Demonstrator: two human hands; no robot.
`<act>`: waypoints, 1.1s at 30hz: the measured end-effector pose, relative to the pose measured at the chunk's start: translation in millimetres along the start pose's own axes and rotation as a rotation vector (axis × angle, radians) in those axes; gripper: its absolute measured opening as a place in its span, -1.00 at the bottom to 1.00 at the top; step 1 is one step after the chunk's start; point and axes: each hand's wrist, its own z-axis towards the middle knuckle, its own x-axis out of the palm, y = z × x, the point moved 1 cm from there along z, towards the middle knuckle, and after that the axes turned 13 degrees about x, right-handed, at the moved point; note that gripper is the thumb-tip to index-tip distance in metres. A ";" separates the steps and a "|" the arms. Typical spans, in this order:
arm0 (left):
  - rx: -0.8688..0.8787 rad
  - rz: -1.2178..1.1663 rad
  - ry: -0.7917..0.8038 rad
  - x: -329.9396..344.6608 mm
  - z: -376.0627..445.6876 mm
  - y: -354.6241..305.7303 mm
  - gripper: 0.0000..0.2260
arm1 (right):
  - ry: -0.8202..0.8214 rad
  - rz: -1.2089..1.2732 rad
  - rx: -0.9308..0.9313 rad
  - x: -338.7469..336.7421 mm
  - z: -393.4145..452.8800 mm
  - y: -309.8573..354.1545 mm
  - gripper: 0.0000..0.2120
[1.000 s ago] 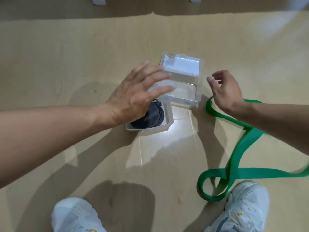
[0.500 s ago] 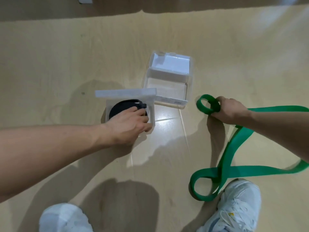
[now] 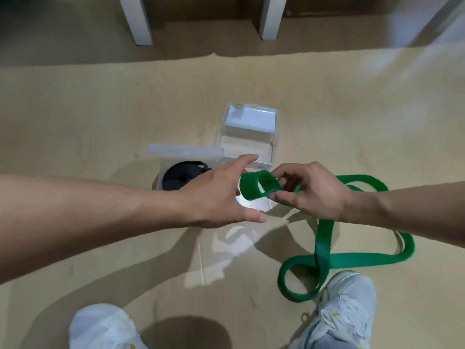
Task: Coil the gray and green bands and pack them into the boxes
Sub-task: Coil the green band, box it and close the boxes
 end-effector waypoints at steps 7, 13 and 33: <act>0.168 0.317 -0.054 -54.5 -34.4 -75.3 -0.67 | 0.178 -0.189 0.068 -25.0 -47.4 53.4 -0.47; 0.315 0.157 -0.261 -102.1 -64.9 -145.3 -0.81 | 0.290 -0.314 0.143 -48.7 -68.6 59.4 -0.16; 0.011 0.113 -0.332 -113.9 -121.2 -118.3 -0.88 | 0.153 0.001 0.445 -47.9 -75.2 36.9 -0.81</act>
